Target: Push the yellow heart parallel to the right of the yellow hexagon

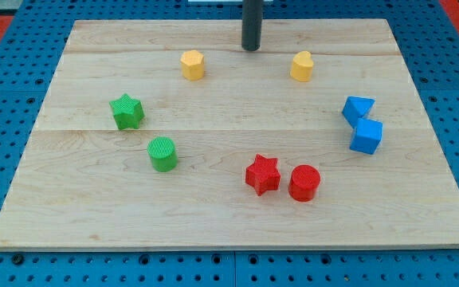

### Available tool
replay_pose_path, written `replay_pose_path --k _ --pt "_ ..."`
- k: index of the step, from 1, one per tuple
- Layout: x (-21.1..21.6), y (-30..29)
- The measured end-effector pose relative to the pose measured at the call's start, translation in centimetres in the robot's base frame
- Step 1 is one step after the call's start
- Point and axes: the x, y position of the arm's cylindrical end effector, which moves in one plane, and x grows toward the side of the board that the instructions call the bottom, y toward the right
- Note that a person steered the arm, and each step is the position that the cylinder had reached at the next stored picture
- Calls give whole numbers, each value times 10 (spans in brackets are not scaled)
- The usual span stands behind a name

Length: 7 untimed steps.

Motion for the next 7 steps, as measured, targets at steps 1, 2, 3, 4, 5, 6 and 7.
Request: replay_pose_path --k 1,2,3,4,5,6,7 --pt "32 -34" --pt "32 -100" --pt "20 -120" --pt "55 -43" --pt "78 26" --pt "78 101" --pt "70 143"
